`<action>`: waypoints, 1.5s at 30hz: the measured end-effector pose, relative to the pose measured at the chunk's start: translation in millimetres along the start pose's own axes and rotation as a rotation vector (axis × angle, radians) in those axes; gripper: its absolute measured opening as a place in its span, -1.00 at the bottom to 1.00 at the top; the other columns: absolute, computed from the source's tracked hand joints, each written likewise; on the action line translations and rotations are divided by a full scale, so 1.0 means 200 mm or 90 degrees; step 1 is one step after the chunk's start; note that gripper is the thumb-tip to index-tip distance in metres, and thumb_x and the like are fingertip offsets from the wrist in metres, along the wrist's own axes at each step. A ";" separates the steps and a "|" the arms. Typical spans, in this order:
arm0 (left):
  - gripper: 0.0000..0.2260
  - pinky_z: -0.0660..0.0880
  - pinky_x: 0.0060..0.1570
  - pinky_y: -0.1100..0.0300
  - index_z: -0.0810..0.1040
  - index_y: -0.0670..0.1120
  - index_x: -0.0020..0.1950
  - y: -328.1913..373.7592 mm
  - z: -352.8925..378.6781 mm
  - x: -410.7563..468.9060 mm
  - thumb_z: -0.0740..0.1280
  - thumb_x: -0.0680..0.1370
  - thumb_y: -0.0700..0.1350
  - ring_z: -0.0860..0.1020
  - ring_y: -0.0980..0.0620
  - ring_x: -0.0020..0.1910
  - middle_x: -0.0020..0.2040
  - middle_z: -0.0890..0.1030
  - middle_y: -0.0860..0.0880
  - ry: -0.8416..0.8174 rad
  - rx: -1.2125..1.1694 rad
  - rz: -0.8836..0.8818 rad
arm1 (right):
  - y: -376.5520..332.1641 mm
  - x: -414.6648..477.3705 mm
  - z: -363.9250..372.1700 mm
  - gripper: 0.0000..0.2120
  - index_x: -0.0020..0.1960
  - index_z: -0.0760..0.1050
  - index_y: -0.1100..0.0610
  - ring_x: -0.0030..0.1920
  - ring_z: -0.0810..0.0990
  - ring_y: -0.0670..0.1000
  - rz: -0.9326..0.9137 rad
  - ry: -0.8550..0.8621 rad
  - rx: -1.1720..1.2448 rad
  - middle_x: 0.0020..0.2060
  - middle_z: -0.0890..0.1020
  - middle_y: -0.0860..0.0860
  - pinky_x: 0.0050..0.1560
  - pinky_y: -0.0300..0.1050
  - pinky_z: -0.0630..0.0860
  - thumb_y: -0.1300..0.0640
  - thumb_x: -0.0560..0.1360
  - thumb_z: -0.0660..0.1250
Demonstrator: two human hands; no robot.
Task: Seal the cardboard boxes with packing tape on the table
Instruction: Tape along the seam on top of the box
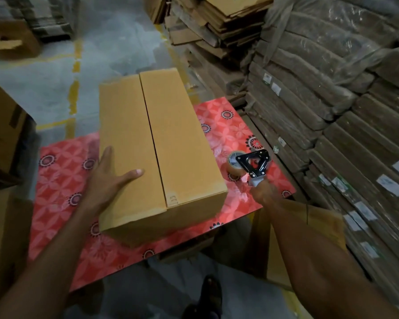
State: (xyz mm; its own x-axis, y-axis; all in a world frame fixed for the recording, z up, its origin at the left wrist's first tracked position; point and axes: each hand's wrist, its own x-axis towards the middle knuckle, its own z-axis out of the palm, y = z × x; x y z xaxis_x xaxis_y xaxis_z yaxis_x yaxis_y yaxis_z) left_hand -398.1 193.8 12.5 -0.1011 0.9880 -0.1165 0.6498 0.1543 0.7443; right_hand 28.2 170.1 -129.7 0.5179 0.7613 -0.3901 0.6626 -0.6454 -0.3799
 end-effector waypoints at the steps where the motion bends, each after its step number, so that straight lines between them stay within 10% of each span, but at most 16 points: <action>1: 0.14 0.29 0.45 -0.17 -0.01 0.16 0.63 -0.01 0.00 0.01 0.46 0.19 0.47 0.25 -0.08 0.53 0.62 0.16 0.00 -0.001 -0.001 -0.015 | 0.01 0.03 0.02 -0.71 0.08 0.55 0.26 -0.11 0.58 0.11 0.013 -0.022 0.000 -0.12 0.59 0.11 -0.23 -0.16 0.50 0.02 0.56 0.36; 15: 0.20 0.27 0.49 -0.07 0.00 0.14 0.63 0.22 0.23 -0.12 0.47 0.15 0.52 0.28 -0.09 0.53 0.59 0.22 -0.07 0.042 -0.072 -0.093 | -0.35 0.24 -0.40 -0.54 -0.11 0.63 0.28 -0.34 0.59 0.12 -0.028 -0.106 0.462 -0.22 0.67 0.17 -0.36 -0.03 0.52 0.18 -0.01 0.43; 23: 0.02 0.06 0.51 -0.10 -0.12 -0.05 0.65 0.46 0.51 -0.46 0.37 0.44 0.36 -0.13 -0.22 0.61 0.50 -0.56 0.07 -0.056 0.082 -0.085 | -0.80 -0.24 -0.92 -0.91 -0.23 0.43 0.16 -0.50 0.31 -0.03 -0.253 -0.374 0.678 -0.44 0.39 0.04 -0.49 -0.18 0.25 0.17 0.44 0.28; 26: -0.28 0.12 0.50 -0.14 0.30 -0.03 0.50 0.45 0.39 -0.28 0.21 0.49 0.39 0.10 -0.22 0.58 0.62 0.07 -0.10 0.016 0.171 0.058 | -0.92 -0.36 -0.85 -0.83 -0.24 0.40 0.18 -0.53 0.30 -0.02 -0.274 -0.449 0.641 -0.45 0.37 0.05 -0.52 -0.21 0.26 0.22 0.53 0.21; 29: -0.73 0.47 0.27 -0.05 0.56 -0.03 0.17 0.54 0.20 0.00 0.25 0.64 0.13 0.58 -0.09 0.20 0.20 0.60 -0.12 0.003 -0.225 0.017 | -1.02 -0.48 -0.74 -0.86 -0.27 0.40 0.17 -0.54 0.30 -0.02 -0.271 -0.507 0.623 -0.48 0.38 0.04 -0.51 -0.22 0.24 0.21 0.46 0.26; 33: -0.55 0.63 0.02 -0.08 0.52 -0.28 0.11 0.65 0.01 0.28 0.25 0.64 0.14 0.69 -0.18 -0.11 -0.07 0.68 -0.26 -0.210 -0.765 -0.264 | -1.15 -0.57 -0.63 -0.91 -0.29 0.41 0.16 -0.50 0.29 0.00 -0.316 -0.505 0.604 -0.46 0.39 0.06 -0.49 -0.20 0.24 0.20 0.33 0.32; 39: -0.84 0.63 -0.36 0.17 0.52 -0.22 -0.06 0.55 -0.08 0.46 0.23 0.66 -0.19 0.63 -0.01 -0.44 -0.38 0.59 -0.09 -0.263 -0.882 -0.281 | -1.30 -0.57 -0.52 -0.88 -0.19 0.39 0.20 -0.49 0.30 0.01 -0.366 -0.489 0.589 -0.41 0.38 0.09 -0.48 -0.17 0.26 0.23 0.34 0.33; 45: -0.66 0.56 -0.49 0.20 0.52 -0.20 -0.48 0.45 -0.12 0.62 0.22 0.50 -0.22 0.53 -0.02 -0.56 -0.49 0.45 -0.08 -0.348 -0.906 -0.292 | -1.41 -0.52 -0.43 -0.81 -0.06 0.38 0.21 -0.48 0.29 0.01 -0.382 -0.477 0.585 -0.39 0.37 0.10 -0.46 -0.16 0.26 0.25 0.36 0.31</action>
State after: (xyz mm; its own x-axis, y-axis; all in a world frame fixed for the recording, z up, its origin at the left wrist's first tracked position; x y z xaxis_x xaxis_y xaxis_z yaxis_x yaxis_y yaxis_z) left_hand -369.7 330.0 81.1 0.3934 0.7889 -0.4722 -0.5930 0.6102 0.5254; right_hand -166.8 278.3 90.2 -0.3422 0.9145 -0.2158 -0.0756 -0.2557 -0.9638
